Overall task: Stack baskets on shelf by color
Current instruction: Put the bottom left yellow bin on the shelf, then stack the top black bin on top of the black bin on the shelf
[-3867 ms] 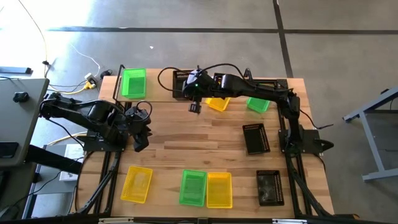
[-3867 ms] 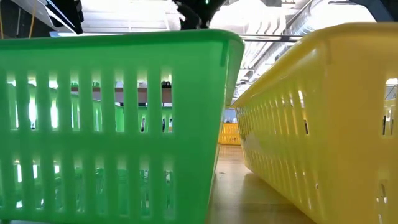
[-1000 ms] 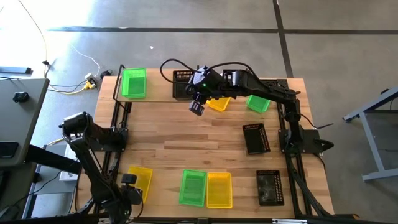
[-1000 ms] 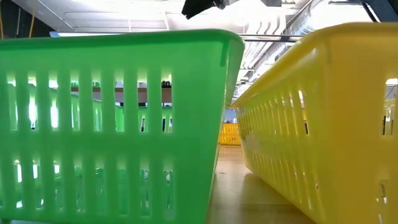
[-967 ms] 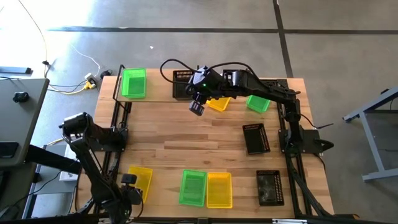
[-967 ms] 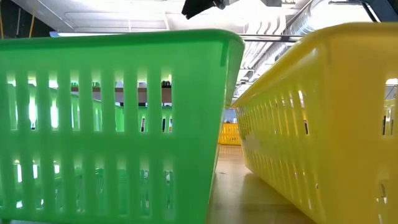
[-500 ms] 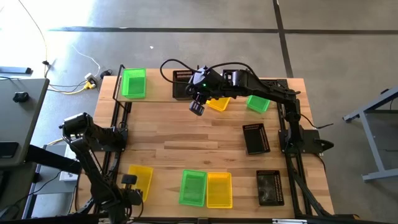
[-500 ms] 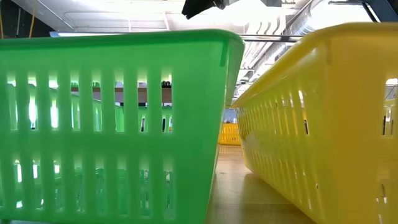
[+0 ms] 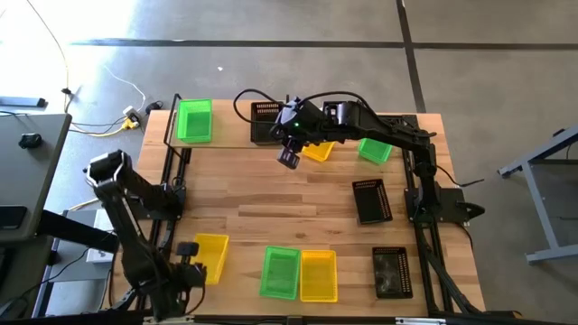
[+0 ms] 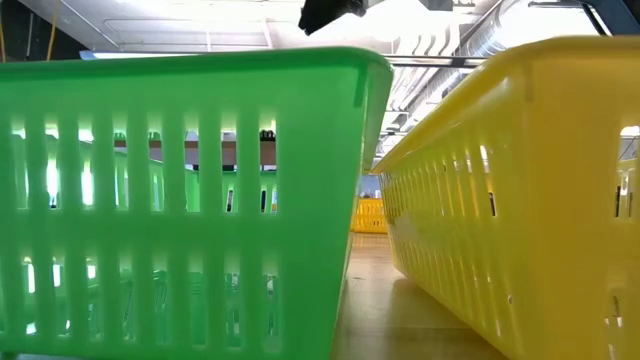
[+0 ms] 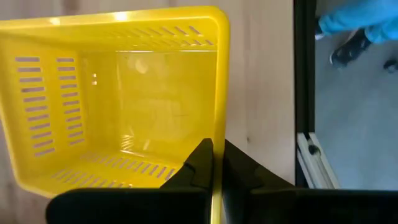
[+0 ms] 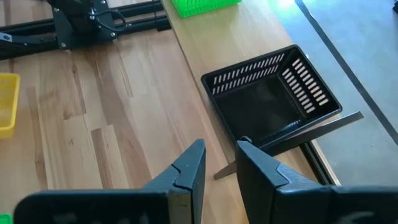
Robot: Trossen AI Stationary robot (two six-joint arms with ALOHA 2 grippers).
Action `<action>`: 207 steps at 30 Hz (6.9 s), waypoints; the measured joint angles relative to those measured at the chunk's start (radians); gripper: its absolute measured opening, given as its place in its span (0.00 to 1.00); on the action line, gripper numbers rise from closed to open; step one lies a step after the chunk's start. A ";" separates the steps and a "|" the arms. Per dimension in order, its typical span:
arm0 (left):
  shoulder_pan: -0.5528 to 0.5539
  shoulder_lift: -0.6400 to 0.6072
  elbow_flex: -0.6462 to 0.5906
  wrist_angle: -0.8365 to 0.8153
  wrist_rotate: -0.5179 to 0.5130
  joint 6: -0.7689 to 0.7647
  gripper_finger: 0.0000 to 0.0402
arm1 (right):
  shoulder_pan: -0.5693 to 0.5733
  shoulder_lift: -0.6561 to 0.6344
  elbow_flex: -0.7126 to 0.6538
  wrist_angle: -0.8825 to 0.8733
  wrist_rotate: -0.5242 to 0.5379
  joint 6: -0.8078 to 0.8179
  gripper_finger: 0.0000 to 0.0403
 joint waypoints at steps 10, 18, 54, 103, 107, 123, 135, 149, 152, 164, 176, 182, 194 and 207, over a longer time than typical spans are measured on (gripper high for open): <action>0.109 -0.190 0.000 -0.150 -0.120 0.044 0.00 | -0.001 0.000 0.000 -0.038 0.060 -0.034 0.18; 0.264 -0.297 0.000 -0.215 -0.207 0.210 0.00 | -0.011 0.000 0.000 -0.083 0.083 -0.034 0.18; 1.142 -0.330 0.164 -0.329 -0.374 1.160 0.00 | -0.125 0.000 0.000 -0.080 0.086 -0.113 0.18; 1.528 -0.125 0.164 -0.253 -0.112 1.467 0.00 | -0.125 0.000 0.000 -0.096 0.087 -0.101 0.18; 1.533 -0.125 0.164 -0.255 -0.113 1.467 0.04 | -0.125 0.000 0.000 -0.096 0.087 -0.101 0.18; 1.532 -0.125 0.191 -0.292 -0.124 1.467 0.28 | -0.099 0.000 0.000 -0.126 0.069 -0.022 0.18; 1.450 -0.140 0.332 -0.385 -0.123 1.374 0.31 | 0.051 0.000 0.000 -0.328 0.044 0.100 0.18; 1.286 -0.267 0.335 -0.372 -0.003 1.288 0.30 | 0.245 -0.001 -0.103 -0.392 0.040 0.297 0.18; 1.258 -0.286 0.335 -0.364 0.012 1.282 0.30 | 0.280 0.000 -0.149 -0.392 0.019 0.332 0.18; 1.208 -0.302 0.334 -0.360 0.011 1.281 0.30 | 0.359 -0.039 -0.375 -0.390 -0.136 0.364 0.18; 1.209 -0.302 0.334 -0.351 0.009 1.279 0.29 | 0.414 -0.322 -0.769 -0.301 -0.176 0.415 0.18; 1.209 -0.302 0.334 -0.350 -0.006 1.223 0.29 | 0.452 -0.499 -0.971 -0.188 -0.184 0.414 0.18; 1.210 -0.302 0.334 -0.351 -0.026 1.123 0.29 | 0.508 -0.711 -1.263 -0.075 -0.181 0.410 0.19; 1.210 -0.302 0.334 -0.352 -0.026 1.070 0.29 | 0.524 -0.715 -1.454 0.059 -0.188 0.385 0.27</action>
